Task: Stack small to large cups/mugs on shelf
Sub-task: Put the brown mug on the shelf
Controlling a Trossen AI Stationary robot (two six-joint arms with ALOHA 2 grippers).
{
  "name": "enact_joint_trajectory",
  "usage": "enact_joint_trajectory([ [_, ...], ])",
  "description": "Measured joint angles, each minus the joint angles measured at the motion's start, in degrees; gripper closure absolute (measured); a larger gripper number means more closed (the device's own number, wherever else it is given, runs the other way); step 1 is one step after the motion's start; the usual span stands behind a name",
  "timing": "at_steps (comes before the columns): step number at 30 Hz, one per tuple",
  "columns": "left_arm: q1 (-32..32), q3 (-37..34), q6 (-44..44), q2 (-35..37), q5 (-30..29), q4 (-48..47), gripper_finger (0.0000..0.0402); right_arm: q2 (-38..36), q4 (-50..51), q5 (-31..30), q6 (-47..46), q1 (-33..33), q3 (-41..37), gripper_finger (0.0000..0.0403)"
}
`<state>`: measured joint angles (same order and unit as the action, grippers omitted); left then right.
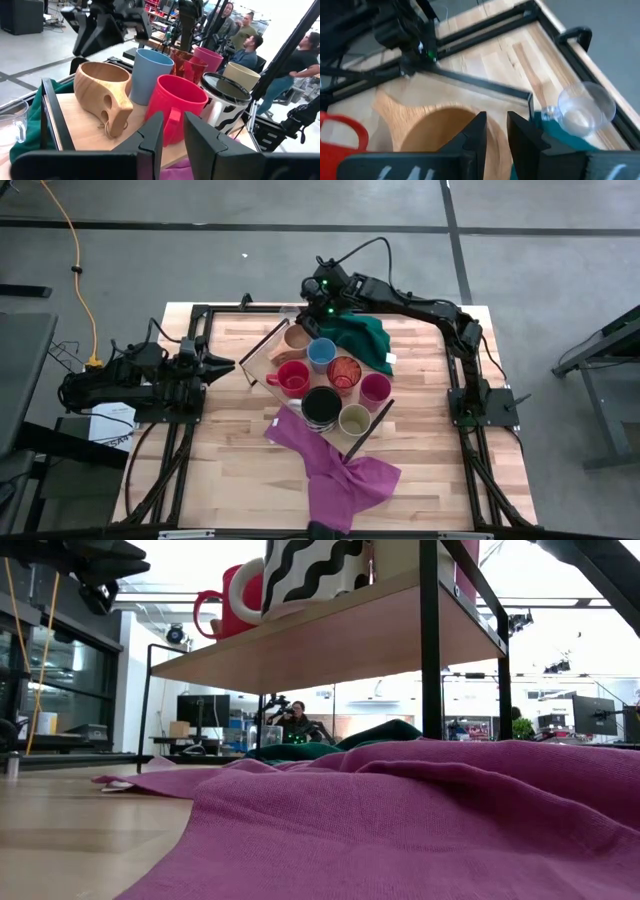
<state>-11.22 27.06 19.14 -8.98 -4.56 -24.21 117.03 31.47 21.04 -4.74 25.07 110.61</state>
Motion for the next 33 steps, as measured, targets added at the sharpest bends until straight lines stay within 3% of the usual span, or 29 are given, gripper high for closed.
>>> enact_joint_trajectory([
  [9,0.0,0.0,-1.1,-6.0,1.5,0.3,0.0337,0.0,-10.5,2.6,-6.9,0.8,0.0,0.0337],
  [16,0.0,0.0,-1.9,-9.3,-0.4,0.2,0.0337,-3.7,-21.4,6.1,-12.0,2.3,0.0,0.0396],
  [19,0.0,0.0,-2.6,-10.6,-1.7,0.0,0.0337,-6.4,-24.5,6.1,-13.1,2.8,0.0,0.0391],
  [33,-0.1,0.0,-5.4,-18.7,-6.7,5.0,0.0337,-18.0,-20.2,6.1,-8.4,3.1,0.0,0.0403],
])
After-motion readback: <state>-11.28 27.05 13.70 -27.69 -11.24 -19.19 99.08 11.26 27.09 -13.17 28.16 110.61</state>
